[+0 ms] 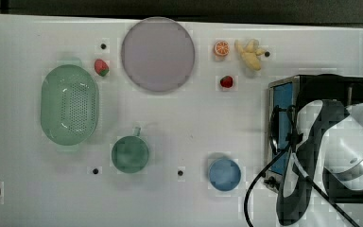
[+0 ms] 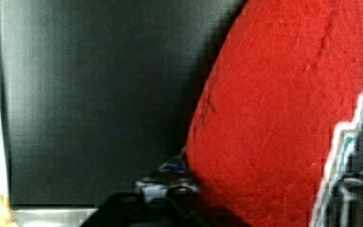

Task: Pick Ketchup from oven and place it on table.

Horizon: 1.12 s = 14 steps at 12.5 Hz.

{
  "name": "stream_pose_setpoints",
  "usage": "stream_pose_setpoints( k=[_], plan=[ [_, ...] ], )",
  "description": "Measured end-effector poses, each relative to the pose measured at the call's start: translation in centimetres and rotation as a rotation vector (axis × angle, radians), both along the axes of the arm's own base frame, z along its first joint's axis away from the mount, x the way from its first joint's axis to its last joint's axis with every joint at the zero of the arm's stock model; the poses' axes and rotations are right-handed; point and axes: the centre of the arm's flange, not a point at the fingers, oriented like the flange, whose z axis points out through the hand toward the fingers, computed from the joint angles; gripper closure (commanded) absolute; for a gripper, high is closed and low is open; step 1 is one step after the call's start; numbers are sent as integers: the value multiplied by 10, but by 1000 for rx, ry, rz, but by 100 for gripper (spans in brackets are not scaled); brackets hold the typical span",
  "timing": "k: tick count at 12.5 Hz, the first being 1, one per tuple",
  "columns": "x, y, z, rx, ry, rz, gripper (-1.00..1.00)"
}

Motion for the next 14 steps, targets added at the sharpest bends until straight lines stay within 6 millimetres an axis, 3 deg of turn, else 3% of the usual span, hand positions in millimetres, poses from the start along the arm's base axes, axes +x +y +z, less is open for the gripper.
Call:
stream_pose_setpoints(
  k=[4, 7, 9, 11, 12, 14],
  plan=[
    [10, -7, 18, -17, -34, -6, -27],
    [14, -10, 56, -68, 42, 62, -26],
    [19, 10, 98, -13, 80, 95, -27],
    [36, 42, 157, -24, 12, 158, -26],
    [44, 66, 192, -22, -26, 201, -27],
    [52, 132, 254, 1, -92, 320, -27]
  ],
)
